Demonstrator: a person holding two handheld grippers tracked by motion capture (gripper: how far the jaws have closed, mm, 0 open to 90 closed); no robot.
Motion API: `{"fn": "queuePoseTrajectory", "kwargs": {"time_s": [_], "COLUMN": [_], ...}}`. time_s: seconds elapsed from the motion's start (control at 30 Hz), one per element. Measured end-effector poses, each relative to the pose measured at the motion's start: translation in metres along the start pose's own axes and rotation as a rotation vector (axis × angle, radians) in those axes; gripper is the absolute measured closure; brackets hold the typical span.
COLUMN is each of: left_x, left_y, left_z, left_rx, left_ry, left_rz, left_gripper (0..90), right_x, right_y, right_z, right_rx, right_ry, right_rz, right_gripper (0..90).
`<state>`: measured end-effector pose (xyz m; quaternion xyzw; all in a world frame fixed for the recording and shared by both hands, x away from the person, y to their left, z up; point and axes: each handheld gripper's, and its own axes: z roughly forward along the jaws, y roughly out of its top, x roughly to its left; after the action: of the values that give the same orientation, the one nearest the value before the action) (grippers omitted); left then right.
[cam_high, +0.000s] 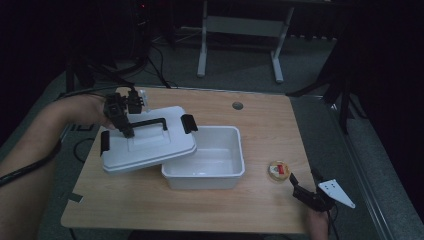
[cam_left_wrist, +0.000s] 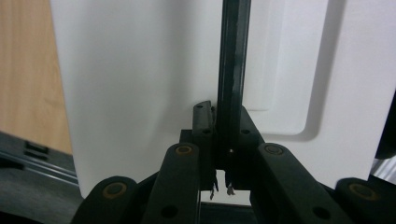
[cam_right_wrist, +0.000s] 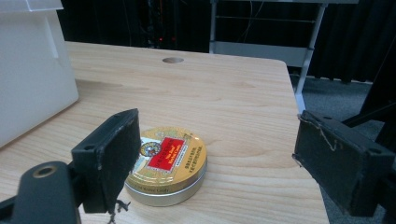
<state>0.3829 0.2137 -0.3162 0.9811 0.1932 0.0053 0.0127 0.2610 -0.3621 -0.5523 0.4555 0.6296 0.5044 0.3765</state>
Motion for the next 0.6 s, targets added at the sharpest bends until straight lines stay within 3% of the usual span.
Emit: {"fn": "queuePoseTrajectory", "kwargs": {"time_s": [0.33,0.6], "left_x": [0.009,0.017], "left_y": [-0.06,-0.101], "left_z": [0.006,0.022], "left_rx": [-0.005,-0.001], "left_ry": [-0.01,-0.032], "left_rz": [-0.121,-0.207], "left_gripper": [83.4,83.4], "right_x": [0.001,0.002], "right_y": [0.0,0.0], "right_z": [0.001,0.002], "right_rx": [0.011,0.017], "right_ry": [-0.008,-0.014], "right_rz": [-0.014,-0.017], "right_gripper": [14.2,14.1]}}
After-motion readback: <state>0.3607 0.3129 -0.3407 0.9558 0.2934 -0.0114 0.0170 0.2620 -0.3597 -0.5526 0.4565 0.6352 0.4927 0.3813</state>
